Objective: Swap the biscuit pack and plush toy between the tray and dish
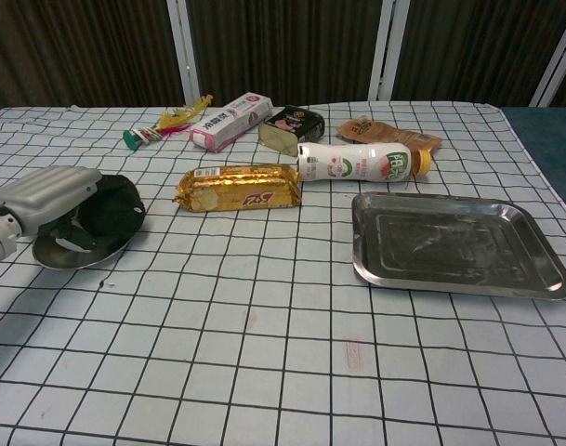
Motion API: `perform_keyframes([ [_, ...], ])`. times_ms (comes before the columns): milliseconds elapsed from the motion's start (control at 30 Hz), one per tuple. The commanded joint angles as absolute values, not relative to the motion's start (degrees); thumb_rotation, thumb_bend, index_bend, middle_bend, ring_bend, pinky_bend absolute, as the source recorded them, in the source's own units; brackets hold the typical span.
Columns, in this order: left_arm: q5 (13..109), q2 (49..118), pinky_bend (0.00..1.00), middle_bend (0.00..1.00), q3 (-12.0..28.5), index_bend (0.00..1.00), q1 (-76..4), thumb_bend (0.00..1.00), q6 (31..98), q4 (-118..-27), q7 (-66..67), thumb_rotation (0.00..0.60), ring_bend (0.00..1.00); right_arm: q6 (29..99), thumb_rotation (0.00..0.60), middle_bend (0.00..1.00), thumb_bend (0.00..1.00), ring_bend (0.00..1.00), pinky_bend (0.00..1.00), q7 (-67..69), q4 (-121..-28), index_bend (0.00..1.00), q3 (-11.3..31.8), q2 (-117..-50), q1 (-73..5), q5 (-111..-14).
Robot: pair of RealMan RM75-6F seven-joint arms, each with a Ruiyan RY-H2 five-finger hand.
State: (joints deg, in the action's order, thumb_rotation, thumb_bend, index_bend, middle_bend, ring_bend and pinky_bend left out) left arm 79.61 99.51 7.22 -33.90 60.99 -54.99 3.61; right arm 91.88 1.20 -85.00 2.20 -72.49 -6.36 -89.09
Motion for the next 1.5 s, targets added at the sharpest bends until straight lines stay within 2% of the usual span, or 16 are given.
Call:
perform_keyframes([
  [33, 82.4, 103.2, 0.6, 0.49, 6.7, 0.49, -33.8, 0.49, 65.3, -49.1, -0.1, 0.6, 0.48, 91.7, 0.6, 0.0, 0.06, 0.0, 0.0, 1.4, -85.1, 0.0, 2.3, -72.4, -6.3, -89.2],
  [167, 84.2, 104.8, 0.68, 0.56, 6.7, 0.6, -33.7, 0.55, 69.4, -45.7, -2.7, 0.6, 0.55, 91.3, 0.6, 0.0, 0.06, 0.0, 0.0, 1.4, -85.2, 0.0, 2.4, -72.2, -6.2, -89.3],
  [300, 86.2, 104.0, 0.69, 0.59, 6.7, 0.63, -33.5, 0.56, 73.9, -47.1, -3.1, 0.6, 0.57, 91.3, 0.6, 0.0, 0.06, 0.0, 0.0, 1.6, -85.3, 0.0, 2.6, -72.2, -6.0, -89.5],
  [433, 88.5, 101.1, 0.69, 0.59, 6.4, 0.63, -32.8, 0.56, 78.6, -55.3, -1.5, 0.6, 0.57, 91.8, 0.6, 0.0, 0.06, 0.0, 0.0, 2.1, -85.4, 0.0, 2.8, -72.1, -5.8, -89.9],
  [533, 89.7, 98.5, 0.69, 0.59, 5.9, 0.63, -32.3, 0.56, 79.8, -64.8, 1.3, 0.6, 0.57, 92.3, 0.6, 0.0, 0.06, 0.0, 0.0, 2.6, -85.8, 0.0, 2.8, -71.9, -5.4, -90.4],
  [700, 87.3, 97.6, 0.7, 0.59, 5.7, 0.63, -33.2, 0.56, 74.8, -76.6, 10.3, 0.6, 0.57, 94.5, 0.6, 0.0, 0.06, 0.0, 0.0, 3.2, -86.1, 0.0, 2.6, -71.6, -4.5, -92.1],
  [967, 77.7, 104.0, 0.7, 0.59, 8.7, 0.63, -36.9, 0.56, 65.2, -81.0, 24.9, 0.6, 0.57, 96.7, 0.6, 0.0, 0.06, 0.0, 0.0, 4.1, -86.4, 0.0, 2.5, -71.0, -3.3, -93.6],
  [1267, 69.6, 109.8, 0.72, 0.59, 13.4, 0.62, -40.5, 0.56, 64.9, -84.1, 41.7, 0.6, 0.58, 98.0, 0.6, 0.0, 0.06, 0.0, 0.0, 5.5, -86.6, 0.0, 2.8, -70.5, -2.6, -94.5],
  [1500, 63.7, 111.7, 0.73, 0.6, 16.2, 0.62, -42.5, 0.56, 66.4, -86.2, 50.3, 0.6, 0.59, 99.0, 0.6, 0.0, 0.06, 0.0, 0.0, 6.0, -86.3, 0.0, 2.9, -70.6, -2.2, -95.4],
])
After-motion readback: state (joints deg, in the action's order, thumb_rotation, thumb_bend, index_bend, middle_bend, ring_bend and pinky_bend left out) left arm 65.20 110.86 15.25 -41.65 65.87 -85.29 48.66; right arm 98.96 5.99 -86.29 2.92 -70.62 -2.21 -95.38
